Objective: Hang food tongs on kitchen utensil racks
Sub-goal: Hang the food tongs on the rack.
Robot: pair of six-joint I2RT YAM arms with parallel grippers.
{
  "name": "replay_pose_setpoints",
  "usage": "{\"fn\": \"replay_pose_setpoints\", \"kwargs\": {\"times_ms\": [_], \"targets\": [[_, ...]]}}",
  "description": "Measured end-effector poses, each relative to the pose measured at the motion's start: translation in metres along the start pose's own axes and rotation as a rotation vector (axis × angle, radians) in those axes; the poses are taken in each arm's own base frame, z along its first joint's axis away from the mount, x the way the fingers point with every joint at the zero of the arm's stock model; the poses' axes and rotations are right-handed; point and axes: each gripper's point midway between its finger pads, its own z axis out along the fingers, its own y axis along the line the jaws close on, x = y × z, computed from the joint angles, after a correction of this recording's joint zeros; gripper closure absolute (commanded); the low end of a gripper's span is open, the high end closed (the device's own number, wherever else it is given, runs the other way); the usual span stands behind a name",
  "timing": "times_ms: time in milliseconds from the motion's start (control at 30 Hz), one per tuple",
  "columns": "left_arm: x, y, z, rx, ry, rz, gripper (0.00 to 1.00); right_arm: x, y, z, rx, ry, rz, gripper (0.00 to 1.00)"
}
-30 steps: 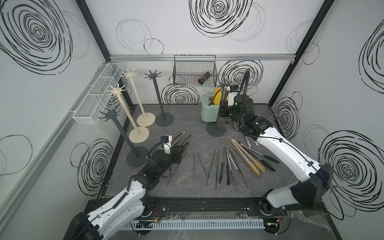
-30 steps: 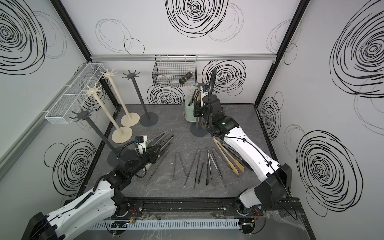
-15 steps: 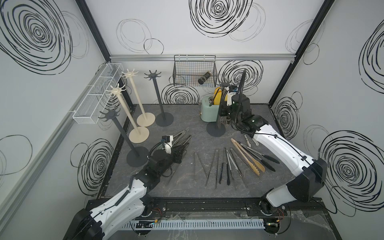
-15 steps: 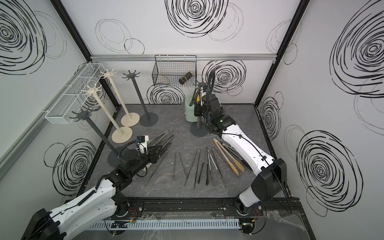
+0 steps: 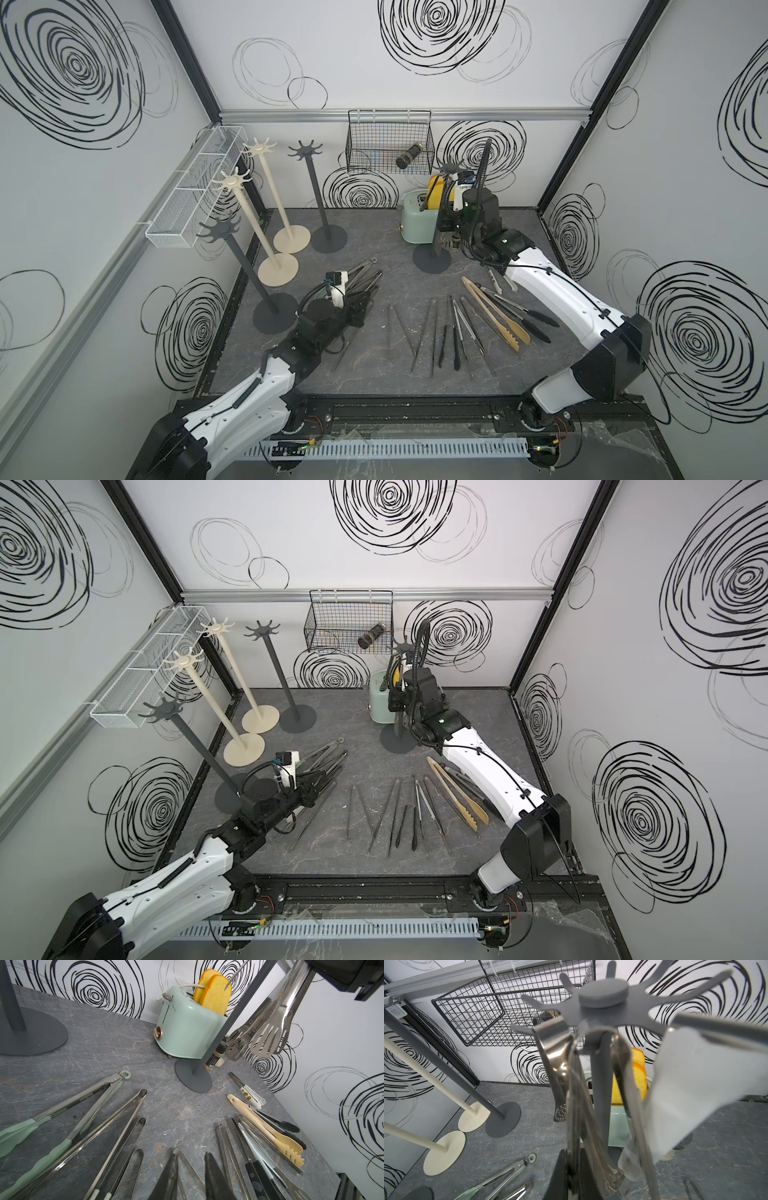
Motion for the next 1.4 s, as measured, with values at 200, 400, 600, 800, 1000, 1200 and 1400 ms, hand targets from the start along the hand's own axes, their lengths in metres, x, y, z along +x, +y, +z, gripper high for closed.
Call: {"fn": "replay_pose_setpoints", "kwargs": {"times_ms": [200,400,600,800,1000,1200,1400], "targets": [[0.001,0.001,0.001,0.0,0.001,0.0,0.73,0.0,-0.001,0.005,0.003,-0.006,0.008,1.0],[0.0,0.0,0.001,0.004,-0.005,0.0,0.73,0.0,-0.004,0.01,0.01,-0.012,0.029,1.0],[0.003,0.002,0.001,0.001,-0.001,0.0,0.73,-0.001,-0.006,0.013,0.012,-0.019,0.04,1.0],[0.003,0.001,0.001,0.002,0.0,0.0,0.72,-0.001,-0.005,0.014,0.008,-0.017,0.046,1.0],[0.003,0.001,0.001,0.004,0.001,0.0,0.72,-0.001,-0.005,0.014,-0.001,-0.013,0.052,1.0],[0.003,0.0,0.001,0.008,0.003,0.0,0.72,-0.002,-0.006,0.013,-0.025,0.0,0.056,1.0],[0.003,0.0,0.001,0.011,0.004,0.0,0.72,-0.004,-0.008,0.009,-0.061,0.046,0.052,1.0]]}}
